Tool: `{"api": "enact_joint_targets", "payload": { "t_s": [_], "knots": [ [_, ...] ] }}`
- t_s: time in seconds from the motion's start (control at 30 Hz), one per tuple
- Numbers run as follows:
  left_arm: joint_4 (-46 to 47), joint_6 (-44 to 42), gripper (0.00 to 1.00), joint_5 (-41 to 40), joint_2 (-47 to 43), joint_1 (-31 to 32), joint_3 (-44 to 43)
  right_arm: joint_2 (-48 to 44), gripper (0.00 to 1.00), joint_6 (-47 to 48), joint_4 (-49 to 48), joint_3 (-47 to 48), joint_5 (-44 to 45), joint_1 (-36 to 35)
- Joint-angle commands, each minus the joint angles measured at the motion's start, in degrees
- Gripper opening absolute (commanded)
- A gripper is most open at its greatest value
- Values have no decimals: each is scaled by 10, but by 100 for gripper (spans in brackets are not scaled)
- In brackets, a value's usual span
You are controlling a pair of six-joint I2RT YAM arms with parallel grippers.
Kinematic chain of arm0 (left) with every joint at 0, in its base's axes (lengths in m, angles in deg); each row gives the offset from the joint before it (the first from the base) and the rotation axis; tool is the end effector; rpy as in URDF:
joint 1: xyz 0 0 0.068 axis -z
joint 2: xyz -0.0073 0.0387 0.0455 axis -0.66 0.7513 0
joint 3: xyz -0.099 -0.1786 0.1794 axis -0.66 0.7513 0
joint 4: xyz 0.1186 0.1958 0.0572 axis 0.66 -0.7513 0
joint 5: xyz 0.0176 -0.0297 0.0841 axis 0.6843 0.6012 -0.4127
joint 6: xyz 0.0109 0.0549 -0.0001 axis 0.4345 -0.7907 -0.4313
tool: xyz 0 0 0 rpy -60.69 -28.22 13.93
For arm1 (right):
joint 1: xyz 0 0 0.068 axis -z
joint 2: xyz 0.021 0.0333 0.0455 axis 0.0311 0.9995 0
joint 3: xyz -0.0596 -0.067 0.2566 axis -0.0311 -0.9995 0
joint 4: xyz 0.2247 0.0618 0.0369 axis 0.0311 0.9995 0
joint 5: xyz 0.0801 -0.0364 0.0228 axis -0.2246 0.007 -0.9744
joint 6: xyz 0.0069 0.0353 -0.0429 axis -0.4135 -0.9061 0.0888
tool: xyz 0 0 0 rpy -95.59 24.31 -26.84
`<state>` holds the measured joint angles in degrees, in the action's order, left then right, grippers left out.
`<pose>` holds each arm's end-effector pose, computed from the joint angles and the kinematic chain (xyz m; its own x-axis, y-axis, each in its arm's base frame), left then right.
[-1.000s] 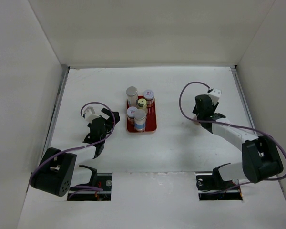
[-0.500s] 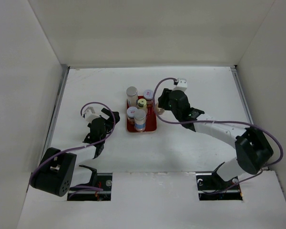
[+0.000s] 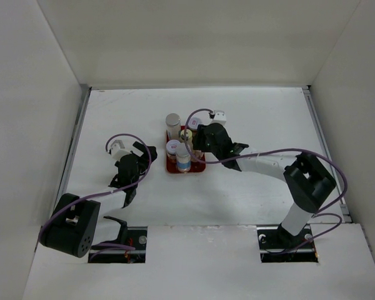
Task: Organize the condiment bottles
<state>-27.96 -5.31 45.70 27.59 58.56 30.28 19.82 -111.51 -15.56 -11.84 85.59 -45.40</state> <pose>0.1957 -0.0496 0.1687 -0.2263 -0.7388 -0.6347 -0.2427 0.6739 -0.6978 0.2681 0.2382 0.2351 -0.5423 0.2135 -0.8126 -0.1750 0.9173 0.3578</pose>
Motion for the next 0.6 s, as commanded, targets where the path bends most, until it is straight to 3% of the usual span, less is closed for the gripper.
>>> {"api": "enact_joint_targets", "payload": {
  "t_s": [0.0, 0.23, 0.57],
  "knots": [
    [32, 4, 100, 0, -9, -3, -8, 1, 44, -5, -22, 28, 37, -19],
    [30, 3, 100, -2, -14, -3, -7, -2, 65, -4, -19, 22, 45, -28],
    [29, 3, 100, -2, -16, -3, -6, -118, 71, -2, -10, -34, 80, -20]
  ]
}}
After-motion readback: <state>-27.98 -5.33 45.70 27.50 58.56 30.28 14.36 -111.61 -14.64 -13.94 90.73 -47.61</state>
